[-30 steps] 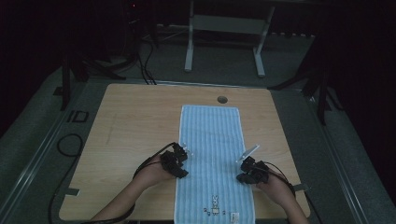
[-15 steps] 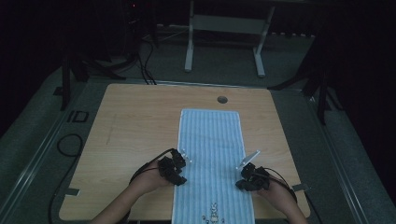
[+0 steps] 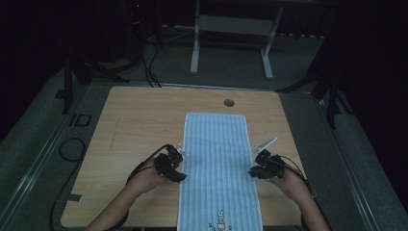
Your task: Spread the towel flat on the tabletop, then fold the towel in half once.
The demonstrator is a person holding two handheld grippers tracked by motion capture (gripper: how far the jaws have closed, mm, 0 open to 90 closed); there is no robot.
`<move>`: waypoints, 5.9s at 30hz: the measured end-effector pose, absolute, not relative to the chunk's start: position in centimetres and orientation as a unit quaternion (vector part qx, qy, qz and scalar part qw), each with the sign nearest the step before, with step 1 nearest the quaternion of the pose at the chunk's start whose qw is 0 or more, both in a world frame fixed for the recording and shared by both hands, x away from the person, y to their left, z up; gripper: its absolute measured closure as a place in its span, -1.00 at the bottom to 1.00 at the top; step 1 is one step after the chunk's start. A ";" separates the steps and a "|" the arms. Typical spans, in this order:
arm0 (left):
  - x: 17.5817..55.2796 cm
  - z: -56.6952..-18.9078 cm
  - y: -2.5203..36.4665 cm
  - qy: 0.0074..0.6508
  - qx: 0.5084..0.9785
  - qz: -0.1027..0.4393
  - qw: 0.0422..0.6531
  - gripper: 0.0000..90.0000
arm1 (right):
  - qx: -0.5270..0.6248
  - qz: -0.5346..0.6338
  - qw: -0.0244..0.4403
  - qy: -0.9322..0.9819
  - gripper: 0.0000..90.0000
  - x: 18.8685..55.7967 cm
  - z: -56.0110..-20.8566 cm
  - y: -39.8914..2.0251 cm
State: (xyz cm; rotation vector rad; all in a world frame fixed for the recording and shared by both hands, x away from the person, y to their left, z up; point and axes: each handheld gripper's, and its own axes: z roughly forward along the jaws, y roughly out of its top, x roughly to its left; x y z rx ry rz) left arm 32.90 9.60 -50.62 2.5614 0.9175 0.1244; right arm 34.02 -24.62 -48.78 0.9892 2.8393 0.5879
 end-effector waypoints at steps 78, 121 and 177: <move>29.9 -49.0 9.5 0.298 0.915 0.034 0.270 0.94 | 0.343 0.215 0.055 0.913 0.96 32.4 -48.5 -26.0; 34.4 -52.4 6.9 0.292 0.929 0.017 0.225 0.29 | 0.340 0.171 0.023 0.924 0.56 35.9 -51.8 -23.1; 49.6 -50.1 6.9 0.436 0.872 0.079 0.207 0.13 | 0.471 0.133 0.056 0.870 0.39 51.8 -49.6 -24.1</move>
